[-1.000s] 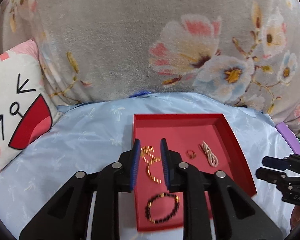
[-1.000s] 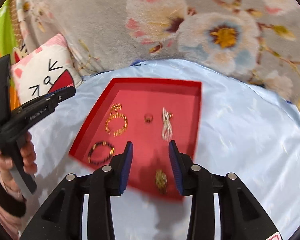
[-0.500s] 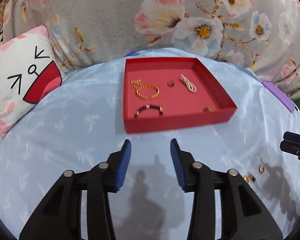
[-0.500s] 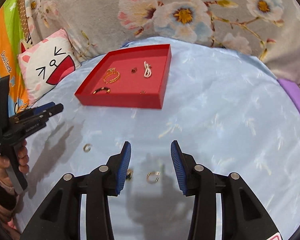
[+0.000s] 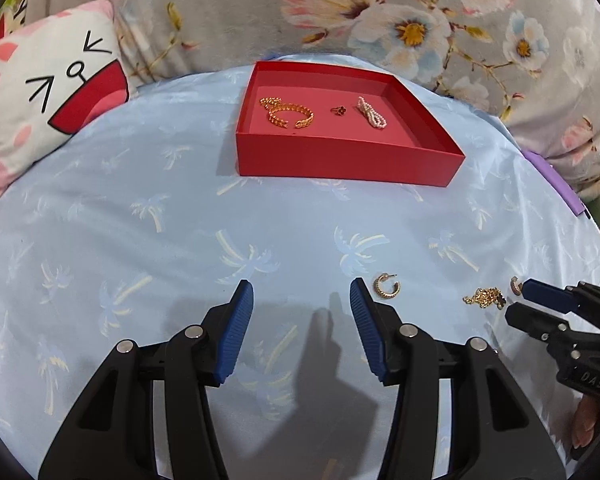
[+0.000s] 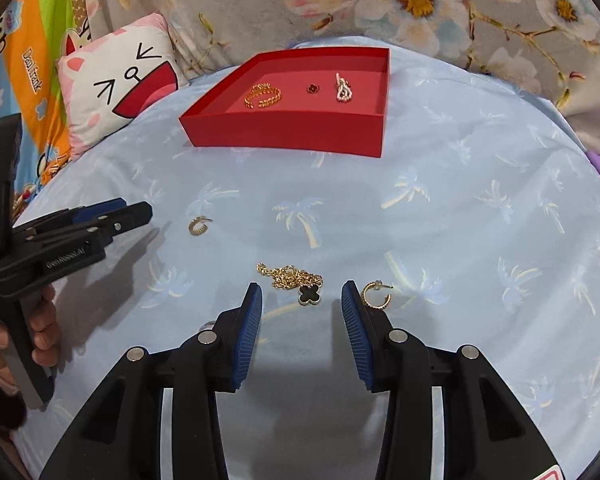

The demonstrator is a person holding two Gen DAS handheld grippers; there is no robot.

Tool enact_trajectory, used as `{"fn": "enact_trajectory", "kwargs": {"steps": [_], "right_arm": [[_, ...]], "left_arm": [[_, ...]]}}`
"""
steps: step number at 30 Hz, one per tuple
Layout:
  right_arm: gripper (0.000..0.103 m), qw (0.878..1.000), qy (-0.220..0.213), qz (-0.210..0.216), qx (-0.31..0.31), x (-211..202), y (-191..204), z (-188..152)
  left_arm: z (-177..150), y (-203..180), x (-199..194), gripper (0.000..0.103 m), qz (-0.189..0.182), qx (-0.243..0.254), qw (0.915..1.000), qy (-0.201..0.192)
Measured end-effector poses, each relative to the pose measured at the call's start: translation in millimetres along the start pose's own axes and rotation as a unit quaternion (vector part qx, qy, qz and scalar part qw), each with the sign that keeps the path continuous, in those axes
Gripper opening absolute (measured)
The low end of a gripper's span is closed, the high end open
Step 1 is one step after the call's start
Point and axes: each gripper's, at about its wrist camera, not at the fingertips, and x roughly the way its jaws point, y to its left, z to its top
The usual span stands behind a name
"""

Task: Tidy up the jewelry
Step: 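Move both open tools back over the remaining jewelry on the cloth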

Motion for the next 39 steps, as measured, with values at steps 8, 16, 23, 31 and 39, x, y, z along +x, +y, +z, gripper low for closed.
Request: {"fn": "enact_trajectory", "kwargs": {"steps": [8,16,23,31,39], "right_arm": [[0.025,1.000,0.012,-0.006,0.001,13,-1,1],[0.014,1.000,0.015,-0.016,-0.010,16,6,2],[0.011,1.000,0.024,-0.013,0.007,5,0,-7],[0.011,0.998,0.011,-0.011,0.053,-25,-16,-32],[0.011,0.997,0.005,-0.010,0.081,-32,-28,-45]], "left_arm": [[0,-1,5,0.049,-0.007,-0.004,0.9999,0.012],[-1,-3,5,0.049,-0.006,0.006,0.9998,0.017],[-1,-5,5,0.049,-0.010,0.008,0.9997,0.019],[-4,-32,12,0.049,-0.031,0.049,0.9975,0.041],[3,-54,25,0.048,-0.035,0.075,0.9953,0.051]]}}
